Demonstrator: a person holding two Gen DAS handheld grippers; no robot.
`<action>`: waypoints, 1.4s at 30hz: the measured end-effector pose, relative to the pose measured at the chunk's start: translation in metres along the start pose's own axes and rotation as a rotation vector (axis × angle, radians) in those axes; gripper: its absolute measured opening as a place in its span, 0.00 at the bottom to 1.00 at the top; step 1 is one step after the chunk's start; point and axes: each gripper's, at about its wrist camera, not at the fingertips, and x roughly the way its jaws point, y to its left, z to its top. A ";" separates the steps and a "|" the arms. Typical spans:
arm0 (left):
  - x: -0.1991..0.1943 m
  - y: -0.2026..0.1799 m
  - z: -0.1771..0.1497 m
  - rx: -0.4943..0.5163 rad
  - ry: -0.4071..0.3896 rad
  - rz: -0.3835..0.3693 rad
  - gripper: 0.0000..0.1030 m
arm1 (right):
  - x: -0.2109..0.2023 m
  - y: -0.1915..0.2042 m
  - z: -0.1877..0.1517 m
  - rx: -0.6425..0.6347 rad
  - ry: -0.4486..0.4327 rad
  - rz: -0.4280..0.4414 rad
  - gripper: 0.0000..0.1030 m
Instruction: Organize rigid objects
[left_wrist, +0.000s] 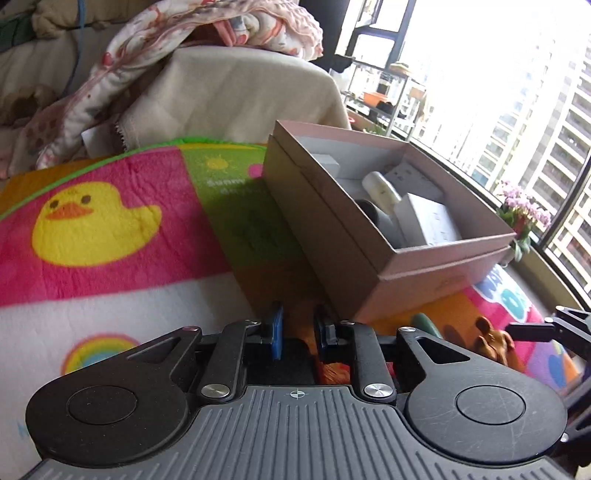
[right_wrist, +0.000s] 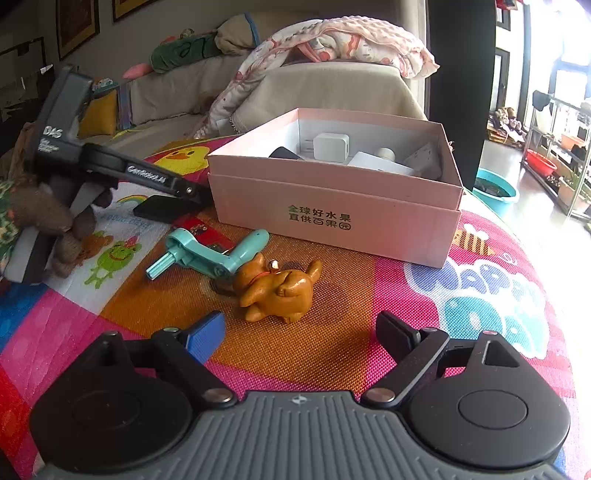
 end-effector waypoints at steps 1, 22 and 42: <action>-0.004 -0.006 -0.006 -0.001 0.000 -0.018 0.20 | 0.000 0.001 0.000 -0.003 0.002 -0.001 0.87; -0.072 -0.082 -0.074 0.241 0.077 -0.012 0.20 | -0.004 -0.004 0.000 0.016 0.014 -0.029 0.88; -0.059 0.000 -0.038 -0.321 0.021 0.184 0.46 | -0.019 -0.033 -0.014 0.072 0.000 -0.079 0.90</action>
